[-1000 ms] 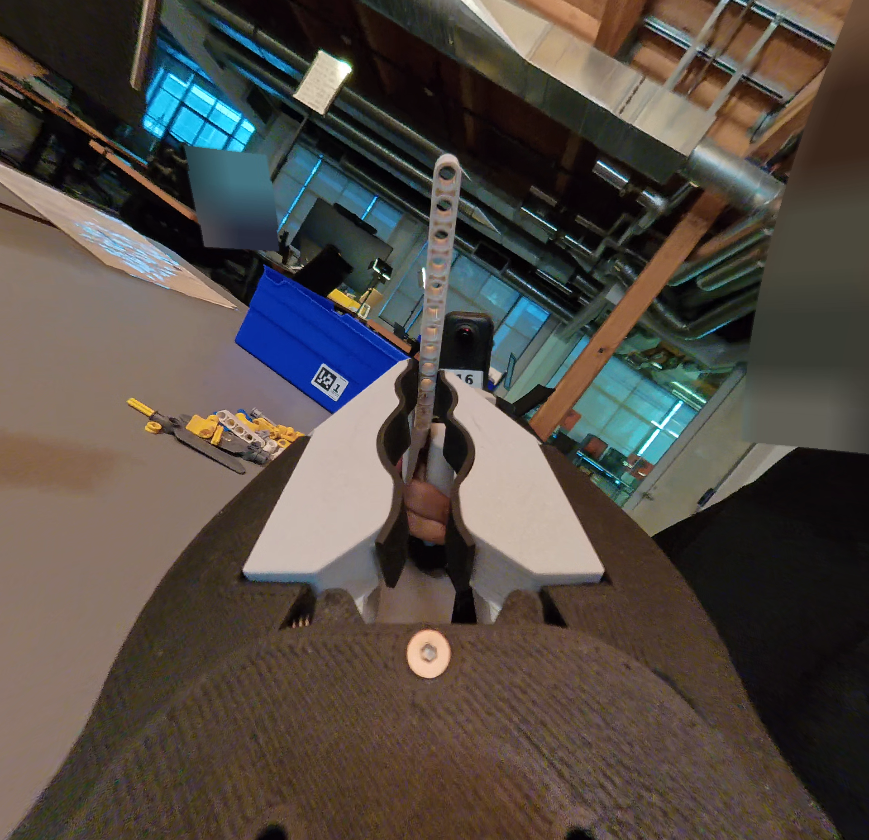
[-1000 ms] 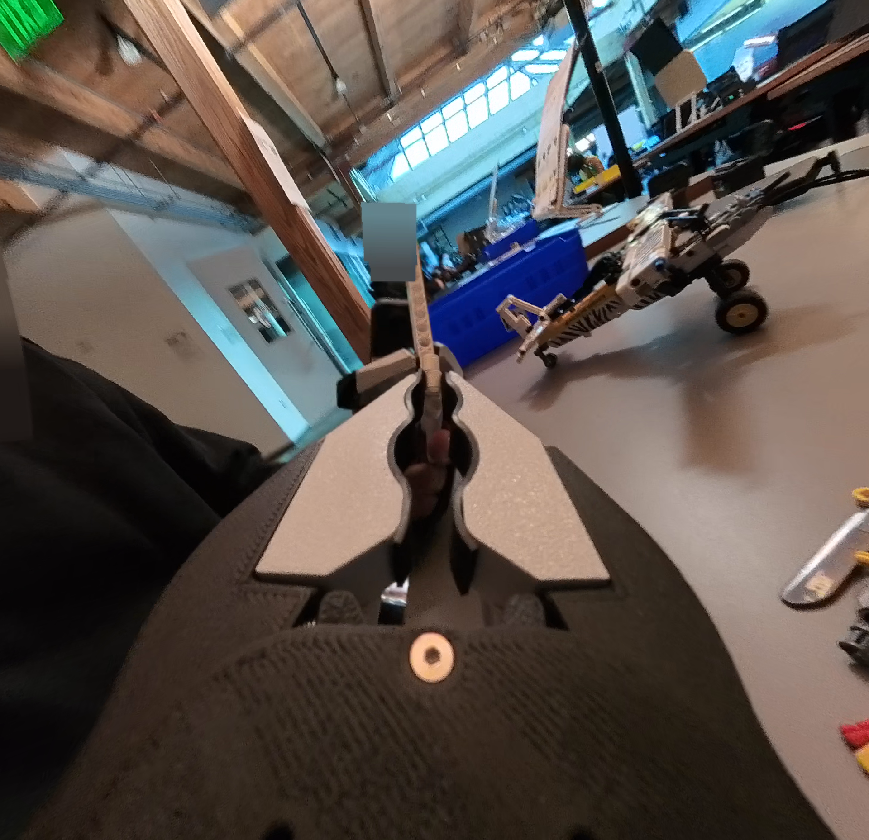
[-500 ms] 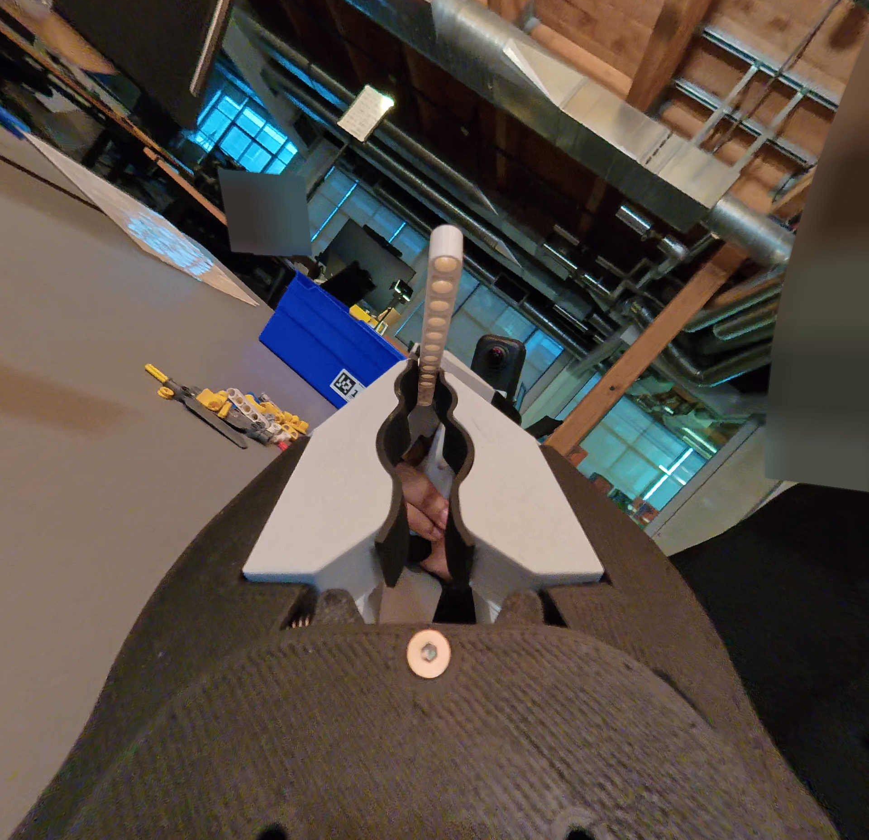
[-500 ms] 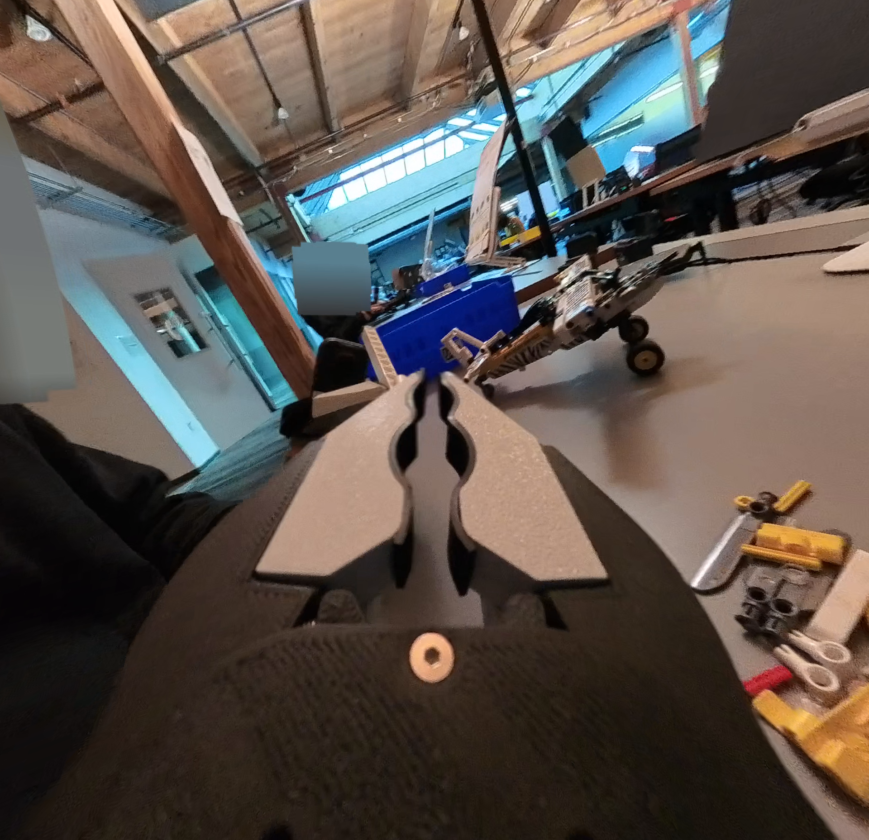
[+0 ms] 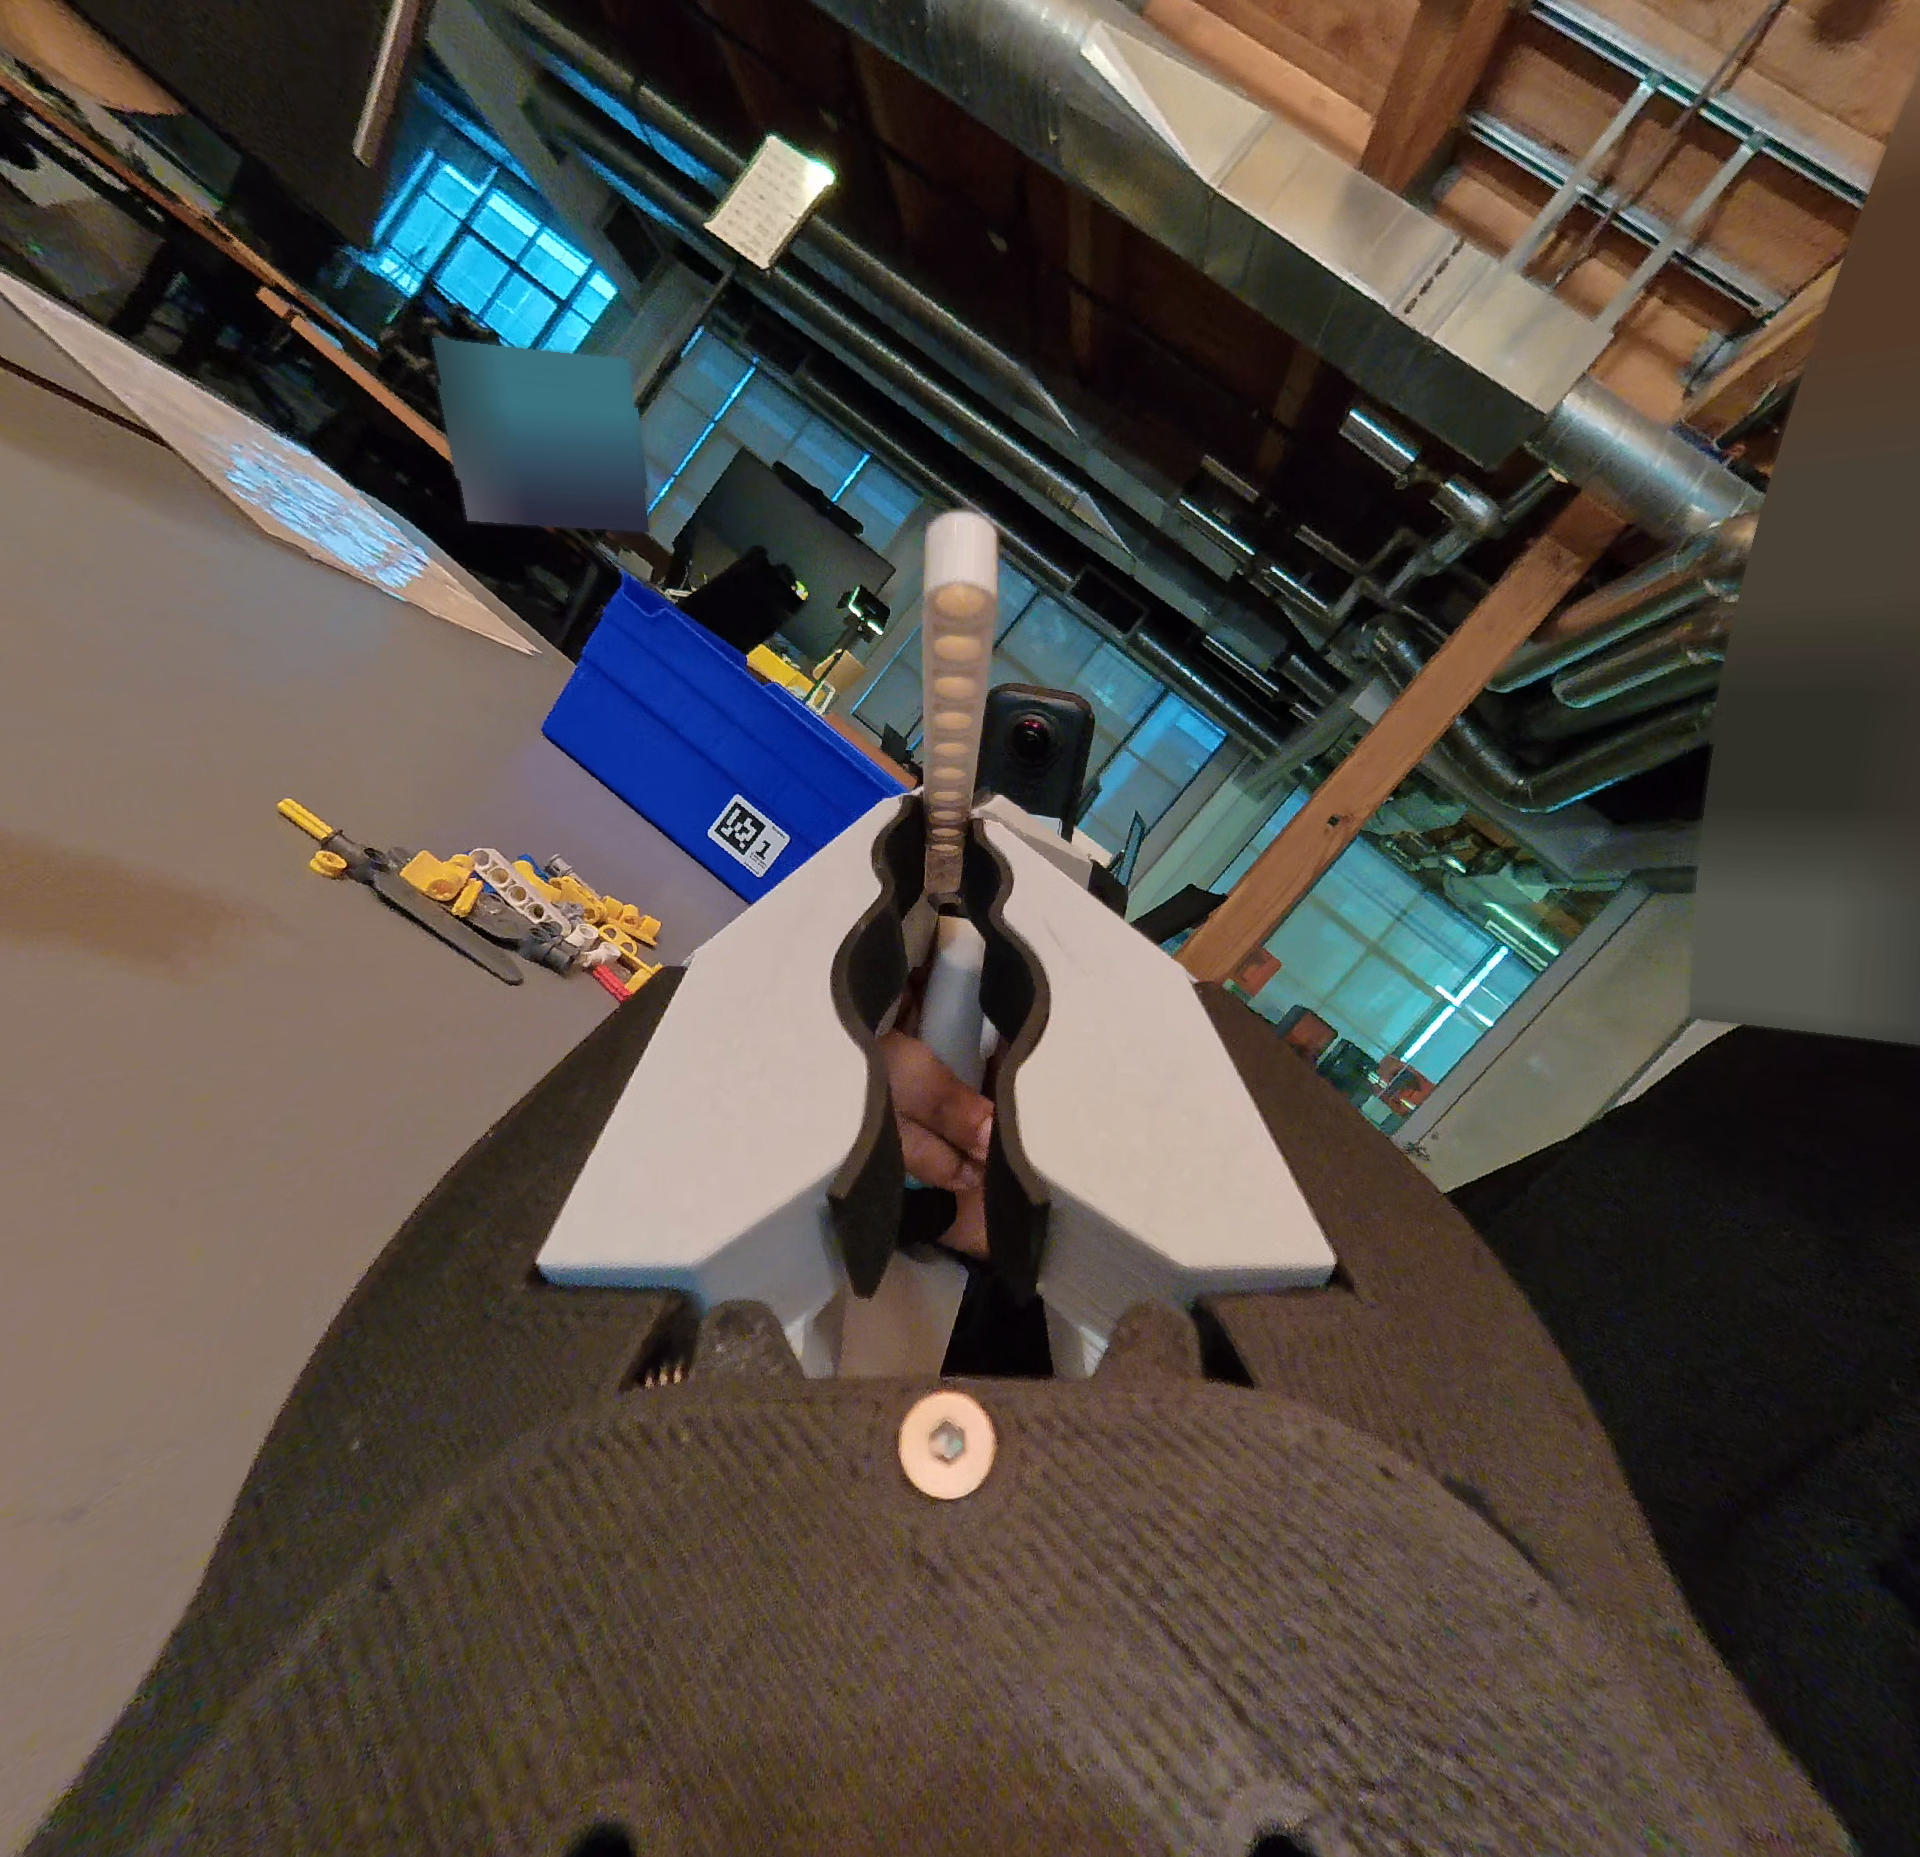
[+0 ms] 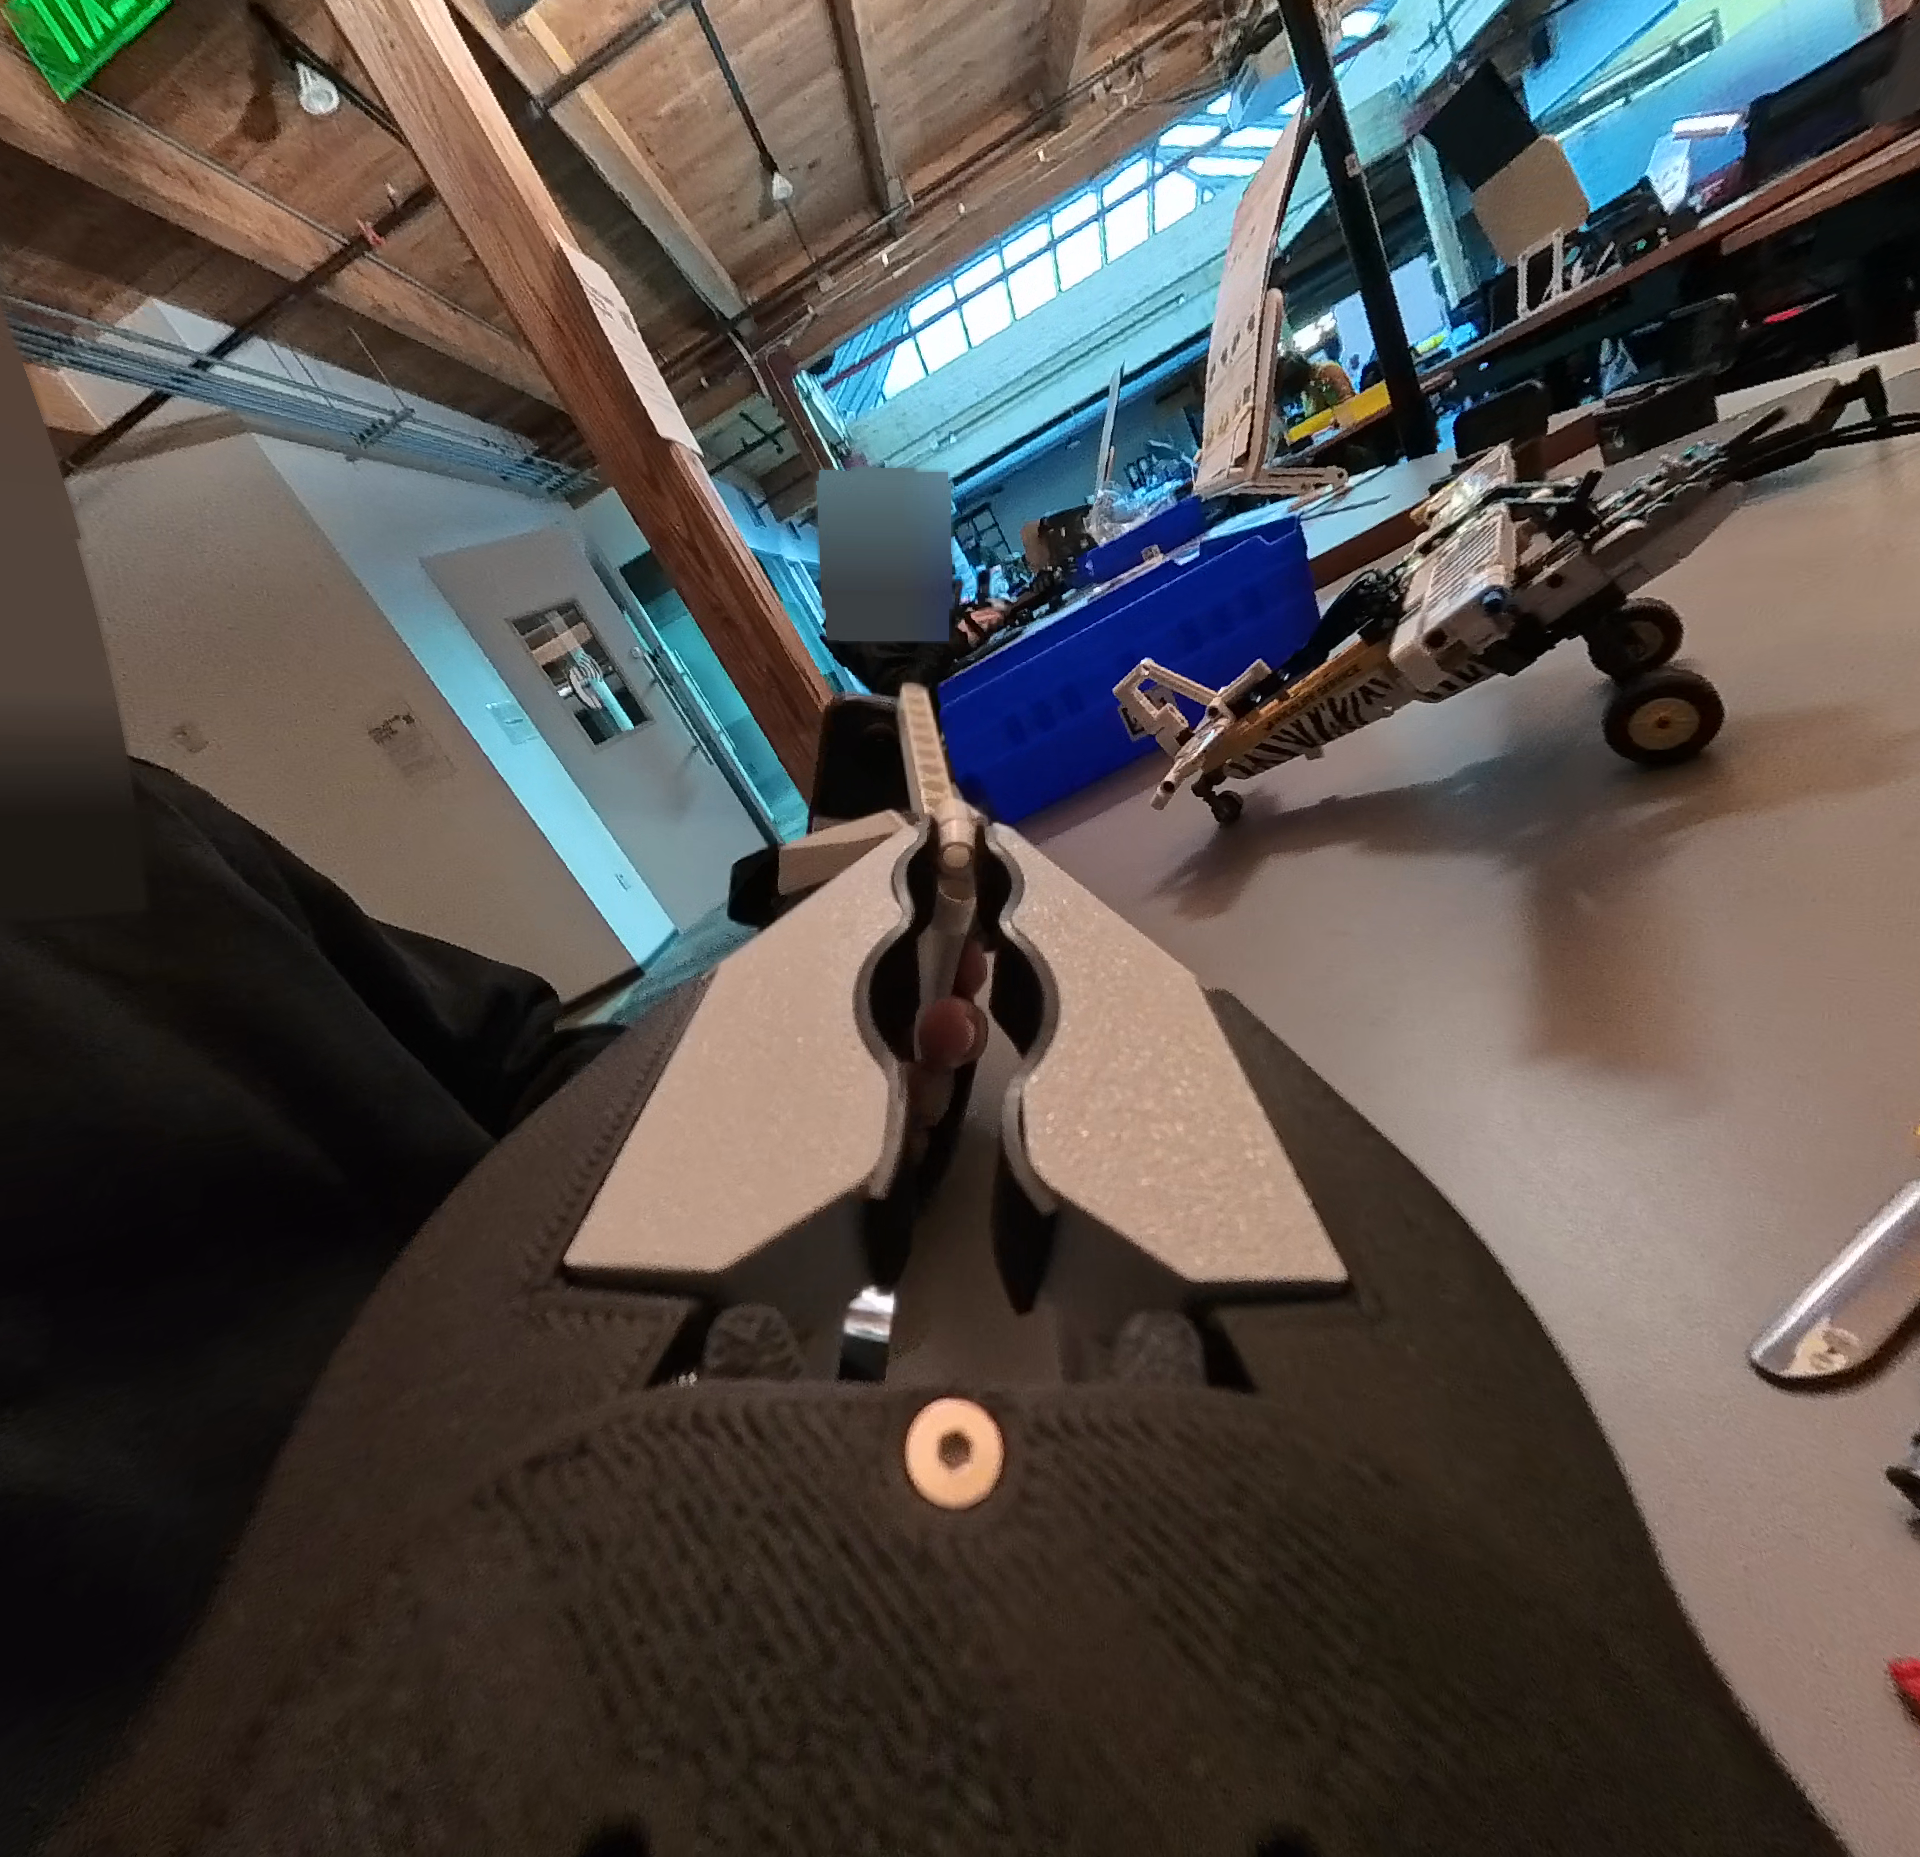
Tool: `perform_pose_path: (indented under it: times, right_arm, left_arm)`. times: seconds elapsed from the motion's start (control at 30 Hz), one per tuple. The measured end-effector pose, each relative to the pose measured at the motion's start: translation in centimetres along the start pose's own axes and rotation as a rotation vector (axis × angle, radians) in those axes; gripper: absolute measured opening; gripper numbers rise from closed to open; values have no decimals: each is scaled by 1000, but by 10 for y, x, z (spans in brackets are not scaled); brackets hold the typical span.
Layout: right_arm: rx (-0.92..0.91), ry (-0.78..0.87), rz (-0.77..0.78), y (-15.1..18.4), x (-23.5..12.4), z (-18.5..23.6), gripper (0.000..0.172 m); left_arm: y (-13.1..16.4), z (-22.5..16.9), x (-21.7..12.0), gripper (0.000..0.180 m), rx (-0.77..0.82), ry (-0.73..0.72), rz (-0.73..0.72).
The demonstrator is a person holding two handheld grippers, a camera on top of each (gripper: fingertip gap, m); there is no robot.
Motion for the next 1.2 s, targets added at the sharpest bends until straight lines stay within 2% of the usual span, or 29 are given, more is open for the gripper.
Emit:
perform_pose_path:
  times: [0.17,0.3,0.8,0.93,0.97,1.03,1.1,1.2]
  right_arm:
    - [65,0,-109,1,1,0,2]
    - [98,-11,-181,3,-1,2,2]
    - [345,-58,-291,17,4,-9,1]
    - [364,-31,-335,16,2,-14,0]
    - [357,-6,-366,12,-5,-19,0]
    - [337,18,-338,4,-16,-27,0]
    - [195,93,-260,2,-17,-19,0]
    - [78,124,-103,5,-3,-10,28]
  left_arm:
    - [5,-3,4,4,-44,-9,-66]
    - [2,-8,7,5,-19,-12,-39]
    - [1,-8,0,6,-28,-75,23]
    - [1,-4,-1,6,-29,-78,46]
    - [3,-3,-2,5,-29,-64,89]
    - [4,-4,-7,4,-21,-64,90]
    - [-2,-1,-12,4,-30,-84,52]
    - [-9,7,-13,3,-84,-62,88]
Point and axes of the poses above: each gripper's, where its closed fingertips meet, x out along the fingers, y out of its underside, z = x × y across the jaws, the point moved 10 cm from there along -x, back along the fingers, and after that the axes turned 2 degrees about y, right-handed, at the moved point
